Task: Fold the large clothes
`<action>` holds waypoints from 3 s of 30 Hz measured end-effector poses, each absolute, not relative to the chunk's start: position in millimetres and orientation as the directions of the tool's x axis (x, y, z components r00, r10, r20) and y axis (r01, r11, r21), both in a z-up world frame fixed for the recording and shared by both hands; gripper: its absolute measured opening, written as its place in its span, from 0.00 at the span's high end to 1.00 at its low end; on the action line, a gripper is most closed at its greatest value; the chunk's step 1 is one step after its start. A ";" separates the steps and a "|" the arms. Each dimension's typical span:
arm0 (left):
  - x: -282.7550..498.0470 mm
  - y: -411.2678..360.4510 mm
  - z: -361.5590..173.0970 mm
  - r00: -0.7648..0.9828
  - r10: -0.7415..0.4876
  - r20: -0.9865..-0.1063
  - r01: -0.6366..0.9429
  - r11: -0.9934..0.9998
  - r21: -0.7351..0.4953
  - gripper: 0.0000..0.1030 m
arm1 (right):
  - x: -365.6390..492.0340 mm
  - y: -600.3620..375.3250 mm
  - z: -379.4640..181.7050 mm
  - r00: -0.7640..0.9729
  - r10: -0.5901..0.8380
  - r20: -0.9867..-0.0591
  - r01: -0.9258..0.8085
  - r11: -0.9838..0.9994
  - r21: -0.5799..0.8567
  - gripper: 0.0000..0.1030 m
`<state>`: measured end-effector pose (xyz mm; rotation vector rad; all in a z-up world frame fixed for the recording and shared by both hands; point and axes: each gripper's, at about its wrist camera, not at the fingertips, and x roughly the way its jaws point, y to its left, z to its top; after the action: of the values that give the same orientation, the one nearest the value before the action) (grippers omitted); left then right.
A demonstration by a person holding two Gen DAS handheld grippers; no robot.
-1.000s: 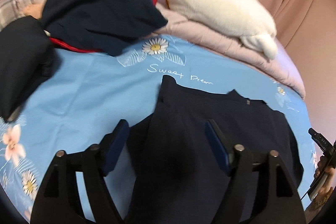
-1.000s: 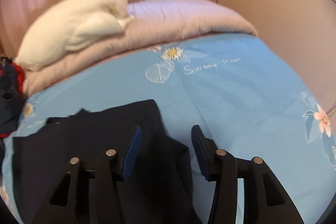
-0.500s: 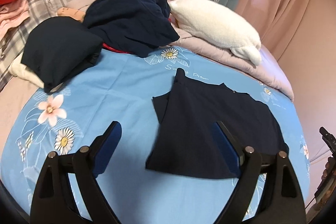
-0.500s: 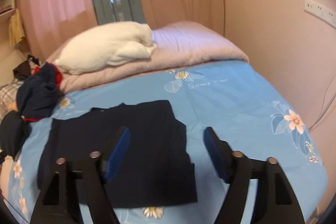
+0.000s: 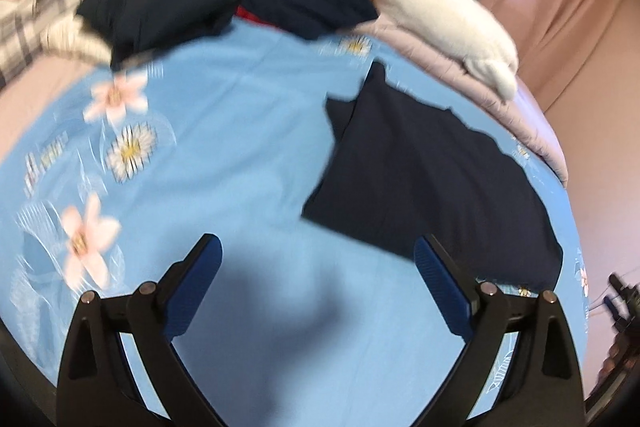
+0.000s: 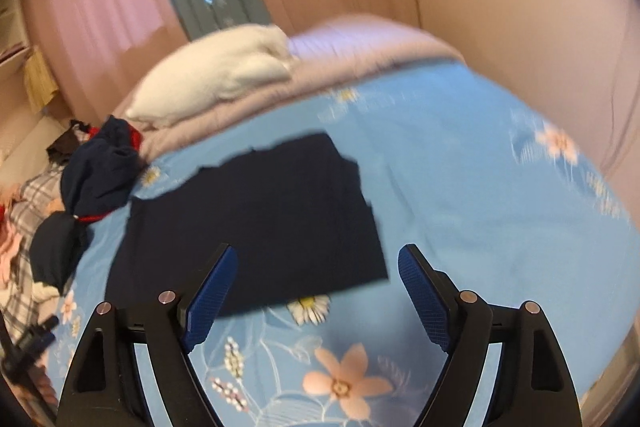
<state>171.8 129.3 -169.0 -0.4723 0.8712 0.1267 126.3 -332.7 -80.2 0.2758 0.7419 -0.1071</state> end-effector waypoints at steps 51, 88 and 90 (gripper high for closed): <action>225.7 75.6 -193.4 0.637 -0.138 -0.759 -0.264 0.886 -0.382 0.86 | 149.0 -347.4 -134.7 0.783 0.148 -0.604 0.193 0.865 0.463 0.82; 42.3 32.1 -127.3 0.625 -0.213 -0.751 -0.088 0.937 -0.339 0.60 | -2.8 -353.1 -136.8 0.759 0.059 -0.648 0.262 0.884 0.388 0.82; 54.5 2.7 -131.3 0.600 -0.280 -0.750 0.000 0.937 -0.350 0.62 | -3.4 -353.5 -137.5 0.759 0.060 -0.648 0.263 0.883 0.389 0.82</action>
<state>54.5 2.7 -131.3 -0.3320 0.9174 -0.1655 -3.4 -353.5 -137.5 0.4863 0.7069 -0.1156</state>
